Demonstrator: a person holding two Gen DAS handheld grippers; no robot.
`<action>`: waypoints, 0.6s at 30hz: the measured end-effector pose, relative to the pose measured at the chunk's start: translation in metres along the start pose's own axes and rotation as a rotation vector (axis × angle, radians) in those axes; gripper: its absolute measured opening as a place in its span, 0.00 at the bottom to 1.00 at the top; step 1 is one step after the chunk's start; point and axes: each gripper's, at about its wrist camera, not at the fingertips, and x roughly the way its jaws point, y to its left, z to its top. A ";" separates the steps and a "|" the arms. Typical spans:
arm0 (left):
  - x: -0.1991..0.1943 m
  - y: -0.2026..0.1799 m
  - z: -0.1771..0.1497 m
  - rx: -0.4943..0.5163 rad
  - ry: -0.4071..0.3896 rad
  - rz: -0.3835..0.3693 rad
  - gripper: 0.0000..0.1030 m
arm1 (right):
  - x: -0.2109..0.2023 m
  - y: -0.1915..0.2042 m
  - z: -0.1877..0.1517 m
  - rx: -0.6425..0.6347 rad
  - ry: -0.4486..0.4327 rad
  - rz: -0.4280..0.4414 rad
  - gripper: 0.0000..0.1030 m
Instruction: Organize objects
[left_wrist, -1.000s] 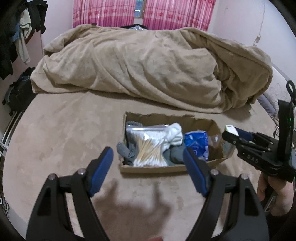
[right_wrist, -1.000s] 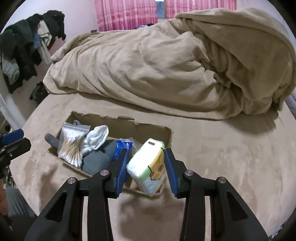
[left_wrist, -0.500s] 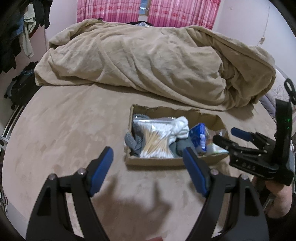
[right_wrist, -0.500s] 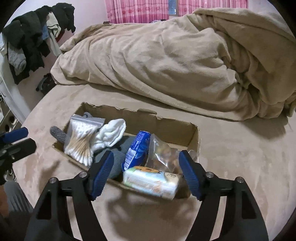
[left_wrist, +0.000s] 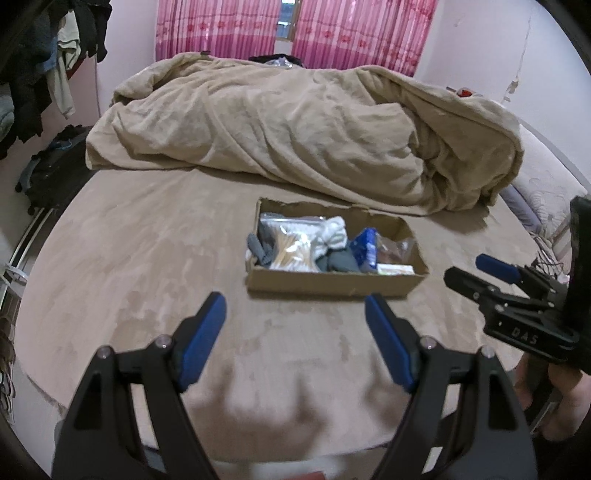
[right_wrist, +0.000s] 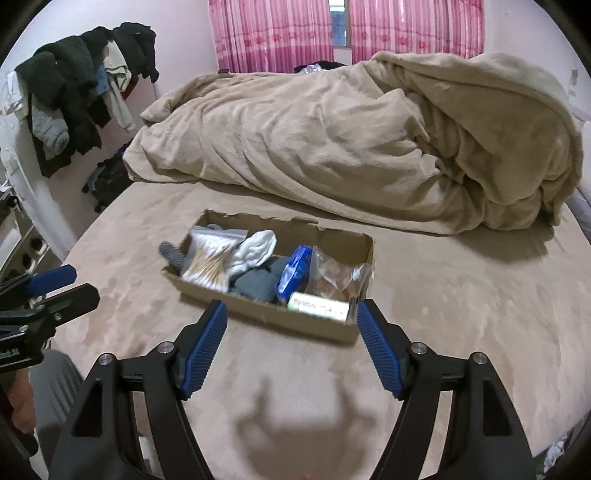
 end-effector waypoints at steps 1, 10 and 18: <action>-0.005 -0.001 -0.002 0.000 -0.002 0.000 0.77 | -0.007 0.001 -0.003 0.005 0.002 -0.002 0.74; -0.039 -0.016 -0.031 0.020 -0.003 0.006 0.77 | -0.064 0.011 -0.023 0.032 -0.027 -0.013 0.74; -0.046 -0.027 -0.047 0.055 0.003 0.038 0.77 | -0.077 0.021 -0.045 0.063 0.002 -0.012 0.74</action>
